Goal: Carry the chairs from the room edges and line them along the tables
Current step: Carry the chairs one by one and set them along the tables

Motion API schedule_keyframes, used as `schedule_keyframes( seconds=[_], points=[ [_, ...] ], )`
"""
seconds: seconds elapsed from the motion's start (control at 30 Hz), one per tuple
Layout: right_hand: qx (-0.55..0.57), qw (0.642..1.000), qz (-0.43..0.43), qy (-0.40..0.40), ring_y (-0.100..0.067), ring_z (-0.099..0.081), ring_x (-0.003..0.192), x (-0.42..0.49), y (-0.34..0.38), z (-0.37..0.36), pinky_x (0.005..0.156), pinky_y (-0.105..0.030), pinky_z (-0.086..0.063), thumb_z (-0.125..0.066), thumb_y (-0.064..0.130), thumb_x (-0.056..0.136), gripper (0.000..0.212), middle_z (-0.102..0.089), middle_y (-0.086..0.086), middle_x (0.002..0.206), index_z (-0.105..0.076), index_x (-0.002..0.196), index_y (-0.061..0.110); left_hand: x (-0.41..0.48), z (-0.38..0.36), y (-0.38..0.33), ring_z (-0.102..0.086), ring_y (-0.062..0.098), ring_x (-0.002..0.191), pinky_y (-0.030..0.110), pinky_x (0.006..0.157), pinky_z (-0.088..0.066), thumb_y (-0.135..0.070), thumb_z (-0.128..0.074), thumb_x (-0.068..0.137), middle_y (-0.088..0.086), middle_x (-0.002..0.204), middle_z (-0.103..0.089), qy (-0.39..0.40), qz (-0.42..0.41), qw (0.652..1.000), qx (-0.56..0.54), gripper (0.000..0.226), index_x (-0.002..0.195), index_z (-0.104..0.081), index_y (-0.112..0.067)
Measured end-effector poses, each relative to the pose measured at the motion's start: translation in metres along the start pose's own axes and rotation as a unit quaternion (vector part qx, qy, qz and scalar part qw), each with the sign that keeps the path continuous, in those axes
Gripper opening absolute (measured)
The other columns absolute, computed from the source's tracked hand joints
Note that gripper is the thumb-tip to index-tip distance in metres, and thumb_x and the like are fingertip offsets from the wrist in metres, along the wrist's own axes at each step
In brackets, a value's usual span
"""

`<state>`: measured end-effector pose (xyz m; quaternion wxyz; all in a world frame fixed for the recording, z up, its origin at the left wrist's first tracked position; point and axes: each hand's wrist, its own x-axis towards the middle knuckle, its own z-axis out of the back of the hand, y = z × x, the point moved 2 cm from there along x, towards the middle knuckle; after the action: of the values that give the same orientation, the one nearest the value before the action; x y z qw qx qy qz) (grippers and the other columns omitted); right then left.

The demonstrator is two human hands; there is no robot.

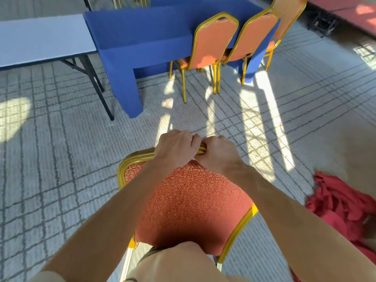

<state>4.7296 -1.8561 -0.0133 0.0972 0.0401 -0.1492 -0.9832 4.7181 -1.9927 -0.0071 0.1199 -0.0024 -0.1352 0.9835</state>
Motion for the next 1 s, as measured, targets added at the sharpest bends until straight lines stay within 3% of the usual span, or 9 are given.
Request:
schedule_keyframes(
  seconds=[0.13,0.37,0.4,0.47,0.53,0.6,0.7,0.9,1.0],
  points=[
    [-0.016,1.0,0.018,-0.003,-0.019,-0.058,0.075,0.047,-0.001,0.008,0.062,-0.028,-0.037,-0.06,0.051,0.083,0.029,-0.065,0.005,0.076,-0.069,0.09,0.024,0.036,0.015,0.011,-0.06,0.029,0.079,0.042,0.066,-0.05,-0.026,-0.036,0.105,0.006,0.078,-0.057,-0.018,0.004,0.999,-0.042,0.026,0.094,-0.057,-0.016],
    [-0.051,0.987,0.129,-0.078,-0.025,-0.065,0.071,0.105,0.01,0.043,0.061,-0.028,-0.039,-0.061,0.041,0.084,0.022,-0.071,0.0,0.074,-0.069,0.085,0.021,0.082,0.047,0.028,-0.06,0.031,0.078,0.043,0.069,-0.05,-0.028,-0.037,0.105,0.005,0.07,-0.057,-0.057,0.016,0.997,-0.057,0.04,0.065,-0.041,-0.019],
    [-0.052,0.985,0.143,-0.087,-0.025,-0.065,0.066,0.11,0.009,0.044,0.059,-0.028,-0.04,-0.062,0.041,0.083,0.021,-0.069,0.0,0.069,-0.07,0.083,0.021,0.085,0.047,0.03,-0.06,0.03,0.082,0.04,0.068,-0.047,-0.03,-0.035,0.105,0.003,0.071,-0.056,-0.054,0.024,0.996,-0.06,0.04,0.068,-0.047,-0.021],
    [-0.049,0.981,0.163,-0.094,-0.024,-0.062,0.055,0.118,0.003,0.04,0.055,-0.027,-0.042,-0.064,0.04,0.08,0.02,-0.065,0.002,0.059,-0.07,0.076,0.021,0.092,0.04,0.029,-0.058,0.027,0.085,0.035,0.064,-0.038,-0.033,-0.026,0.106,0.003,0.085,-0.062,-0.052,0.026,0.997,-0.042,0.038,0.107,-0.062,-0.02],
    [-0.034,0.975,0.185,-0.115,-0.018,-0.054,0.043,0.124,-0.007,0.035,0.048,-0.023,-0.043,-0.067,0.039,0.074,0.016,-0.06,0.005,0.05,-0.069,0.07,0.024,0.098,0.031,0.028,-0.054,0.024,0.075,0.033,0.058,-0.034,-0.036,-0.017,0.106,0.003,0.089,-0.065,-0.048,0.027,0.998,-0.023,0.049,0.126,-0.059,-0.021],
    [-0.019,0.971,0.202,-0.125,-0.012,-0.042,0.035,0.13,-0.016,0.03,0.042,-0.018,-0.035,-0.068,0.037,0.067,0.011,-0.054,0.007,0.044,-0.068,0.066,0.026,0.102,0.017,0.026,-0.059,0.027,0.073,0.037,0.061,-0.044,-0.037,-0.021,0.106,0.004,0.084,-0.067,-0.032,0.03,0.999,-0.032,0.05,0.111,-0.067,-0.018],
    [-0.041,0.975,0.2,-0.092,-0.019,-0.051,0.035,0.151,-0.04,0.014,0.042,-0.021,-0.034,-0.069,0.04,0.068,0.014,-0.053,0.005,0.043,-0.066,0.063,0.027,0.123,-0.002,0.021,-0.064,0.027,0.081,0.037,0.073,-0.047,-0.043,-0.028,0.106,0.007,0.081,-0.07,-0.016,0.089,0.994,-0.064,0.057,0.085,-0.072,-0.014],
    [-0.094,0.971,0.221,-0.018,-0.014,-0.048,0.046,0.209,-0.081,0.009,0.049,-0.023,-0.032,-0.062,0.05,0.083,0.022,-0.062,0.006,0.056,-0.067,0.077,0.029,0.177,-0.028,0.018,-0.056,0.013,0.061,0.031,0.063,-0.037,-0.05,-0.026,0.104,-0.005,0.06,-0.059,0.011,0.12,0.988,-0.096,0.06,0.074,-0.069,-0.021],
    [-0.084,0.97,0.223,-0.048,-0.014,-0.049,0.039,0.246,-0.1,0.016,0.044,-0.019,-0.031,-0.071,0.048,0.077,0.028,-0.056,0.007,0.047,-0.062,0.062,0.025,0.215,-0.032,0.015,-0.05,0.007,0.052,0.025,0.053,-0.029,-0.054,-0.028,0.103,-0.007,0.053,-0.054,-0.013,0.13,0.988,-0.088,0.059,0.069,-0.065,-0.022]
  ],
)
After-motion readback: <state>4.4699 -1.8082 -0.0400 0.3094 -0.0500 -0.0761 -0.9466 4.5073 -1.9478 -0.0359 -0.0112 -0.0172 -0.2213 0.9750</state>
